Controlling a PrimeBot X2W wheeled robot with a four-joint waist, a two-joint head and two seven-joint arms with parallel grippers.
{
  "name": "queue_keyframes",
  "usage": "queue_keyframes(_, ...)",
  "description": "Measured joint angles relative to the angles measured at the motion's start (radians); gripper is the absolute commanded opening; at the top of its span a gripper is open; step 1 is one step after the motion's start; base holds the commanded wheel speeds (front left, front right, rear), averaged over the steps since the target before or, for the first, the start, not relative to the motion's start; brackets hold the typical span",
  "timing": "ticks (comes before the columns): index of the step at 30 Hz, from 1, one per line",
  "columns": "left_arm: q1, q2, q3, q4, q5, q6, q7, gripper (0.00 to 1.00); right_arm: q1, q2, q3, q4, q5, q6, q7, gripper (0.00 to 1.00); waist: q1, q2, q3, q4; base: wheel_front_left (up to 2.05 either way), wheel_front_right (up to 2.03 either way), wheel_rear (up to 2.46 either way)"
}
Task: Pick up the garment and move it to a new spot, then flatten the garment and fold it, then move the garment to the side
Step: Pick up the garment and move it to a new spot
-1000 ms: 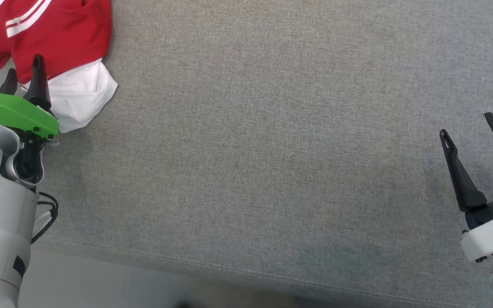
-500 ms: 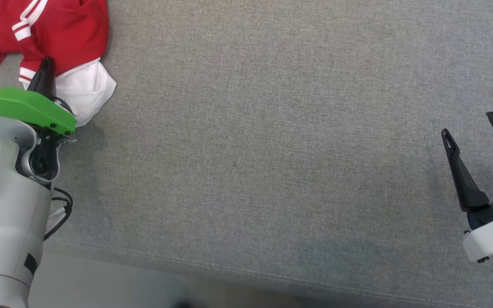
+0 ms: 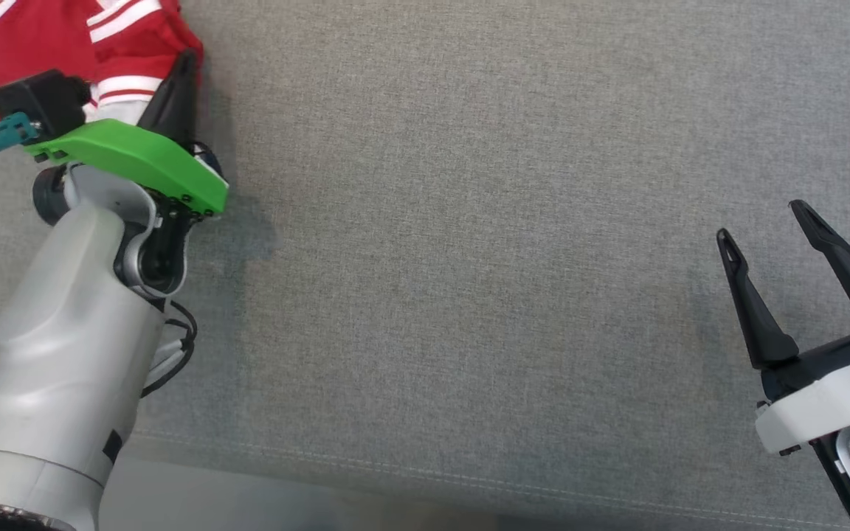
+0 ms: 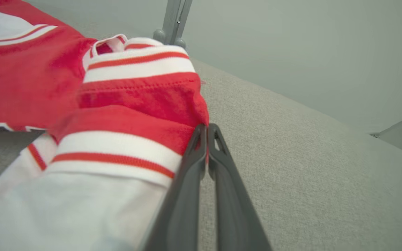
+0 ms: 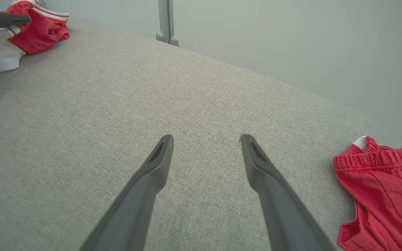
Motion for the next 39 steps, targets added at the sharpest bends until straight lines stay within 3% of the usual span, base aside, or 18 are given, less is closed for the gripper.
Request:
queue_keyframes(13, 0.002, -0.08, -0.24, -0.145, 0.066, 0.0, 0.014, 0.0, -0.08, 0.132, 0.093, 0.107, 0.044, 0.007, -0.122, 1.0, 0.0, 0.0, -0.034, -0.11, 0.0, 0.0, 0.0)
queue_keyframes(25, 0.022, -0.128, -0.503, -0.282, 0.094, 0.0, 0.11, 0.0, -0.082, 0.234, 0.116, 0.246, 0.061, 0.005, -0.247, 1.0, 0.0, 0.0, -0.049, -0.262, 0.0, 0.0, 0.0)
queue_keyframes(30, 0.087, -0.139, -0.621, -0.36, 0.057, 0.0, 0.153, 0.0, -0.084, 0.258, 0.137, 0.305, 0.062, 0.005, -0.284, 1.0, 0.0, 0.0, -0.061, -0.327, 0.0, 0.0, 0.0)
queue_keyframes(34, 0.111, -0.138, -0.662, -0.383, 0.043, 0.0, 0.17, 0.0, -0.085, 0.268, 0.154, 0.344, 0.071, 0.006, -0.304, 1.0, 0.0, 0.0, -0.075, -0.38, 0.0, 0.0, 0.0)
queue_keyframes(39, 0.111, -0.133, -0.622, -0.337, 0.044, 0.0, 0.16, 0.0, -0.085, 0.287, 0.186, 0.382, 0.088, 0.018, -0.324, 1.0, 0.0, 0.0, -0.09, -0.446, 0.0, 0.0, 0.0)
